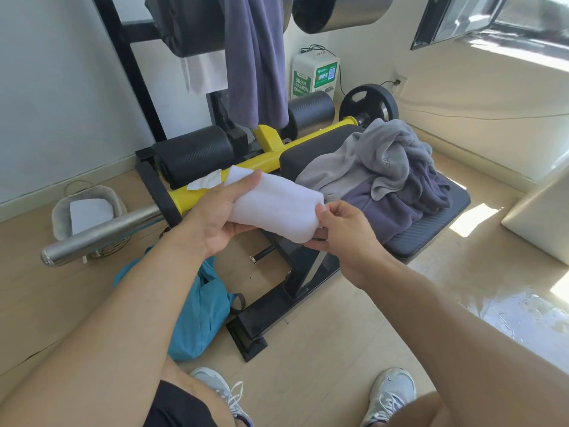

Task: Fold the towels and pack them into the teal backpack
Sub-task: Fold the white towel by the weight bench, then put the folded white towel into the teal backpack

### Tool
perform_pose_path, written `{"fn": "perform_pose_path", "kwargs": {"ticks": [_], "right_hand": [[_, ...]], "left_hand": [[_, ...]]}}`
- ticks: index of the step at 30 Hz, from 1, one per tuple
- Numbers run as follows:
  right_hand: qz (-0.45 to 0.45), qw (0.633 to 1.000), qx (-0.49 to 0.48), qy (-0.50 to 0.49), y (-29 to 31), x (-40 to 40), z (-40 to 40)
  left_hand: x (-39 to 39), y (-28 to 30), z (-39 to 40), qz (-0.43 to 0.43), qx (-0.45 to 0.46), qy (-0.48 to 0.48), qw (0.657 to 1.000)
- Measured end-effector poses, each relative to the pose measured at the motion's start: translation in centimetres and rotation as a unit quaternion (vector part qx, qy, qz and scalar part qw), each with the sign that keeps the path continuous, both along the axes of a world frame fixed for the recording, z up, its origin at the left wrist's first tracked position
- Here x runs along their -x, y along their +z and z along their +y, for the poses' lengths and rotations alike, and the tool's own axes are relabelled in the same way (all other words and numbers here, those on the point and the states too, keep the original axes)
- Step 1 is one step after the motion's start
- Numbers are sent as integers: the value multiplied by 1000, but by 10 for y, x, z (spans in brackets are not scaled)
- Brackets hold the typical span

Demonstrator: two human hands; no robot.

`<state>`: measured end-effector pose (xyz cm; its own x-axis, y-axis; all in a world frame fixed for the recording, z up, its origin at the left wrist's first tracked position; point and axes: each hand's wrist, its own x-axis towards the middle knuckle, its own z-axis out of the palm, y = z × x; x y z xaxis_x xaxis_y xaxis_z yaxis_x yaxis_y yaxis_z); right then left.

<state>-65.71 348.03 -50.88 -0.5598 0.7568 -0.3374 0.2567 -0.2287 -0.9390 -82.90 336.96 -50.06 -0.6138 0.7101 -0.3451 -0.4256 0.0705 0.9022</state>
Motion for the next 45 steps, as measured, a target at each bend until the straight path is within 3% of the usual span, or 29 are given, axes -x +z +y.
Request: {"fn": "perform_pose_path", "kwargs": {"ticks": [2,6,11,13,17,22,28,31,35,36,38,40,42,45], "right_hand": [[-43,999,-23,22,-2,-2,1],[-56,965,-243,80,1,-9,2],[-75,935,-198,284,-2,8,-12],[-82,933,-176,302,-11,15,-14],[-100,916,-223,317,-25,34,-25],[-84,914,-247,310,-34,71,-42],[-160,865,-289,377,-44,119,-46],[-222,801,-315,458,-45,139,-36],[-395,600,-379,584,-52,164,-22],[-427,563,-385,593,-54,168,-22],[-456,528,-402,594,-60,173,-26],[-453,535,-405,587,-78,173,-32],[-440,581,-373,575,-108,171,-35],[-419,664,-295,543,-149,171,-35]], "left_hand": [[4,-6,-2,70,44,1,997],[12,-14,-9,210,125,-56,968],[10,-14,-15,221,47,-219,949],[11,-17,-15,238,43,-194,951],[25,-29,-14,298,108,-123,940],[49,-40,-20,284,143,-13,948],[79,-65,-42,253,215,74,940],[92,-80,-50,250,251,89,931],[111,-93,-56,213,273,122,930],[113,-95,-54,209,277,125,929],[114,-94,-49,216,291,115,925],[113,-93,-47,217,306,98,922],[110,-96,-56,222,334,66,914],[104,-99,-81,251,431,-40,866]]}}
